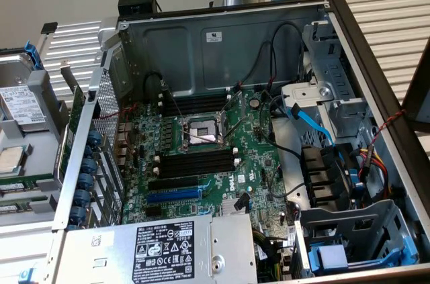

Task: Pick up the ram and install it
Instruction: 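Pick up the ram and move it above insertion slot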

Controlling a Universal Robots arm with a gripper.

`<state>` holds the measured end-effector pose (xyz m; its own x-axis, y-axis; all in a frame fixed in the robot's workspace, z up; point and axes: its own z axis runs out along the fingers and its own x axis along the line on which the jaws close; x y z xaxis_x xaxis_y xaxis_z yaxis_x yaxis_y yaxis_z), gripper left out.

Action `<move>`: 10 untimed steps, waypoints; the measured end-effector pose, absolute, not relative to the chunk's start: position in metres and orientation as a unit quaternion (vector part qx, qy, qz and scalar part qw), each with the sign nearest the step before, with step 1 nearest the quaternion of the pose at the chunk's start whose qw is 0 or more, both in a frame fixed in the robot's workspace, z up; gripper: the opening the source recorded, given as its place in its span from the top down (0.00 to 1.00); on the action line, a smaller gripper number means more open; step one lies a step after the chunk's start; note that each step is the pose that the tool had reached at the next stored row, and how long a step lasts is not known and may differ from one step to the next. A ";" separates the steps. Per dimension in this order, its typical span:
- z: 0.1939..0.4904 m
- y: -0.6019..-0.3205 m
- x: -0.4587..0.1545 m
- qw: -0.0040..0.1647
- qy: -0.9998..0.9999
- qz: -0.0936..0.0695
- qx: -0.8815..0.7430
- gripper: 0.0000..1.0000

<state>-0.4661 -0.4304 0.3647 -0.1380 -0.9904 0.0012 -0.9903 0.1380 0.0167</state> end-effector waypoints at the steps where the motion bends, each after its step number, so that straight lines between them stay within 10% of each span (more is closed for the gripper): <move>1: 0.364 -0.430 -0.466 0.006 -0.751 -0.006 0.660 0.89; 10: 0.359 -0.430 -0.466 0.006 -0.721 -0.005 0.693 0.89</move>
<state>-0.4661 -0.4304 0.3590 -0.0404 -0.9992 0.0011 -0.9991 0.0404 0.0152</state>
